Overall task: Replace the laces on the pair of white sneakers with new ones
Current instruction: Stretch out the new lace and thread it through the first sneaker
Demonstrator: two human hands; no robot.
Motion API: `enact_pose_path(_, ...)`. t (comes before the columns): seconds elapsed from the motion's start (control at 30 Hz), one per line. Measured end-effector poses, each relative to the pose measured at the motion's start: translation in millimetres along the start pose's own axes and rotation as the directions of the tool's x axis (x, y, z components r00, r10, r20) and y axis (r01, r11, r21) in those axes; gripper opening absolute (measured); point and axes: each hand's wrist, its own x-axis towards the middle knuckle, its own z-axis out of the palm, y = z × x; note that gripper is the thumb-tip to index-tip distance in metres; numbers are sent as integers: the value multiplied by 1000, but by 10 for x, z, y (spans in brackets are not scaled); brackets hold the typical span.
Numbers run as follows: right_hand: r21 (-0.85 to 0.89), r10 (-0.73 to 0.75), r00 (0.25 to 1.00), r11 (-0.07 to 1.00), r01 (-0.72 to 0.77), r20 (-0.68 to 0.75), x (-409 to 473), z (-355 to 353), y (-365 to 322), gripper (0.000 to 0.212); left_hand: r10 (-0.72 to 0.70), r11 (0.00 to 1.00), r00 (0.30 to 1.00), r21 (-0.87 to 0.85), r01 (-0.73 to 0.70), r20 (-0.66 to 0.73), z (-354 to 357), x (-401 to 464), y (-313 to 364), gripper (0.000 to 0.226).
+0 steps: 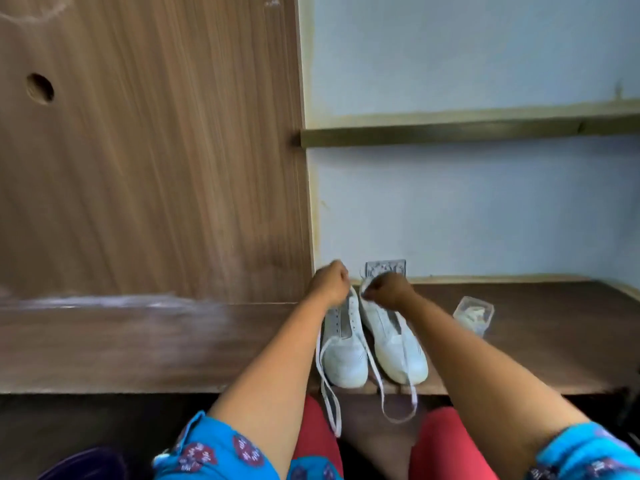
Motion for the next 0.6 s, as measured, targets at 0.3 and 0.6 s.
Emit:
enact_pose_path(0.3, 147, 164, 986, 976, -162, -3, 108, 1064, 446, 33, 17, 986, 982, -165, 15, 188, 832, -80, -786, 10)
enact_pose_path(0.6, -83, 63, 998, 995, -62, 8, 84, 1073, 364, 15, 1, 979, 994, -202, 21, 109, 886, -119, -806, 12)
